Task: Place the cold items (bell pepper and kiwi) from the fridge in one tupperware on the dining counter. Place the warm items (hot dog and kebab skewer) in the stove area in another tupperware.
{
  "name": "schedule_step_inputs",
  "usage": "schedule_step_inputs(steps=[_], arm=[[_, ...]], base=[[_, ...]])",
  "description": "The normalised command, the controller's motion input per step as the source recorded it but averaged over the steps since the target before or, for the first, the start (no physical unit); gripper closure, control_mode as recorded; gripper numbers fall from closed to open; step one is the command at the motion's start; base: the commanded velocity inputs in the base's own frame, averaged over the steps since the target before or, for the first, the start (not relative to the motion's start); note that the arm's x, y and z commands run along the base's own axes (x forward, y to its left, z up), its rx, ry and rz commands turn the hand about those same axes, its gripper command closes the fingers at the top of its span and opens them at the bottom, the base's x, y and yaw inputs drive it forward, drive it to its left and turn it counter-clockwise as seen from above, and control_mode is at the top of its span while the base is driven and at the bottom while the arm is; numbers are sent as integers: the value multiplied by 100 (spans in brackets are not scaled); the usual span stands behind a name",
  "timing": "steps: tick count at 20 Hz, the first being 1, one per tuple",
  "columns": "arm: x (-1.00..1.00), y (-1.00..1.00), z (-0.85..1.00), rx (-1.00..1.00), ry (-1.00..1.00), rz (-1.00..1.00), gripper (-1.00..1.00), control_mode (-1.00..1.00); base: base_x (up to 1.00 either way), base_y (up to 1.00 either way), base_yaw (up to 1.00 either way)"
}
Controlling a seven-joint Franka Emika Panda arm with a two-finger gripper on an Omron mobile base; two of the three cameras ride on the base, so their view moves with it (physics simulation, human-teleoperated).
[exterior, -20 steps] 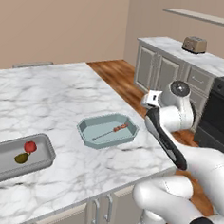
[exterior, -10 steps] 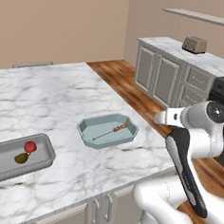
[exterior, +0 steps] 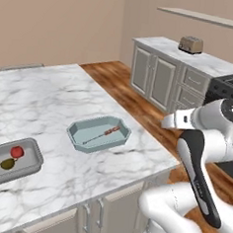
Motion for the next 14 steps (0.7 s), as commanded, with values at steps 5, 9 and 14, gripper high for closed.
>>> schedule_step_inputs(steps=[5, 9, 14], arm=[[0, 0, 0, 0, 0, 0, -100, 100], [0, 0, 0, 0, 0, 0, -100, 100], [0, 0, 0, 0, 0, 0, -100, 100]], base=[[-18, -100, -36], [4, -100, -34], [49, -100, -19]])
